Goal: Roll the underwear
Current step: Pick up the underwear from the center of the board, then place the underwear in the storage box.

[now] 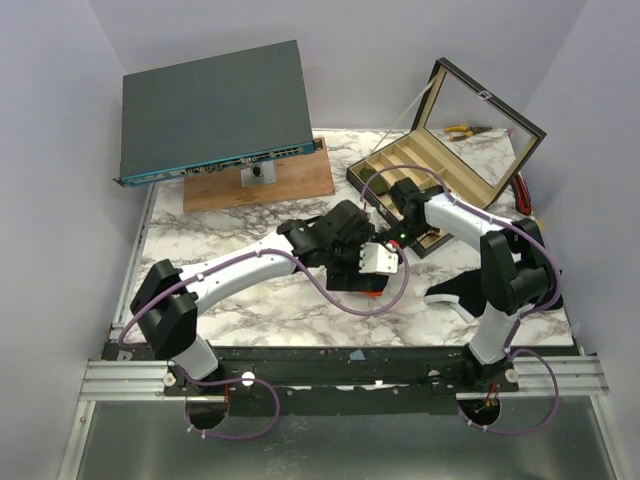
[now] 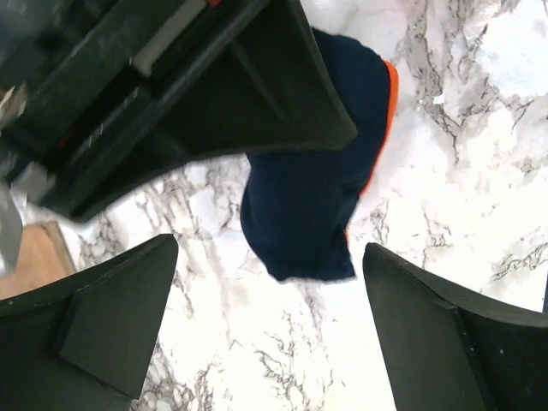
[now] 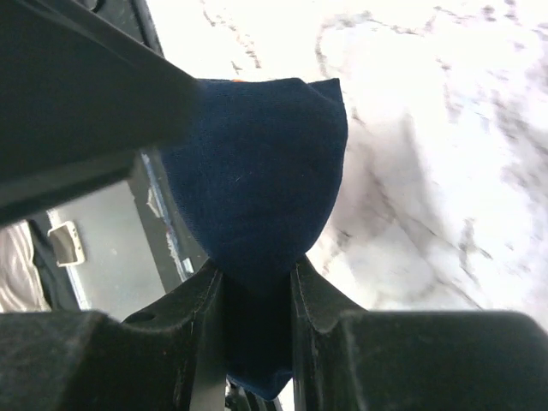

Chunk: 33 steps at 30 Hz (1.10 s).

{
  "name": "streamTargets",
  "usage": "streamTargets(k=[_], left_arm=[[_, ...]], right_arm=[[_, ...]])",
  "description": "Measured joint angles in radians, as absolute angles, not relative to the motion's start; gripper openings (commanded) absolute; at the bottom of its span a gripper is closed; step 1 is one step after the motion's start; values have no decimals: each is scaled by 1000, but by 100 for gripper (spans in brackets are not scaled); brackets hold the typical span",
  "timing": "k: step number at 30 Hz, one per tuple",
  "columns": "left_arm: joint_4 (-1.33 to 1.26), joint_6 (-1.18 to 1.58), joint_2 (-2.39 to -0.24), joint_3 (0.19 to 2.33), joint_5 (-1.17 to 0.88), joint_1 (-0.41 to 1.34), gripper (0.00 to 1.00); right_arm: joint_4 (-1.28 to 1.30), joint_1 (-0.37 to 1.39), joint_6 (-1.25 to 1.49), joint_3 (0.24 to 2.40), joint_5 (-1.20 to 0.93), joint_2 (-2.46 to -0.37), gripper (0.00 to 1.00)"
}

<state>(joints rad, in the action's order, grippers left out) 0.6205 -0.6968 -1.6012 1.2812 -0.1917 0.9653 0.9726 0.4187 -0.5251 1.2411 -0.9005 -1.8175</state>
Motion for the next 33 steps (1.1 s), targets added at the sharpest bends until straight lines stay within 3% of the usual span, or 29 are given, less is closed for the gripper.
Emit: streamTargets(k=[7,13,26,33], left_arm=[[609,-679,-1487,1249,-191,935,99],[607,-655,-1399,1200,-191,908,99],[586,-620,-1389,1171,-190,865,99],[583,-616,-1391,1171,-190,855,99]], right_arm=[[920,255,-467,1243,-784,-1752,0],[832,136,-434,1278,-557,-1642,0],[491,129,-431,1232,-34,-1542,0],[347,129,-459,1171,91,-1567,0]])
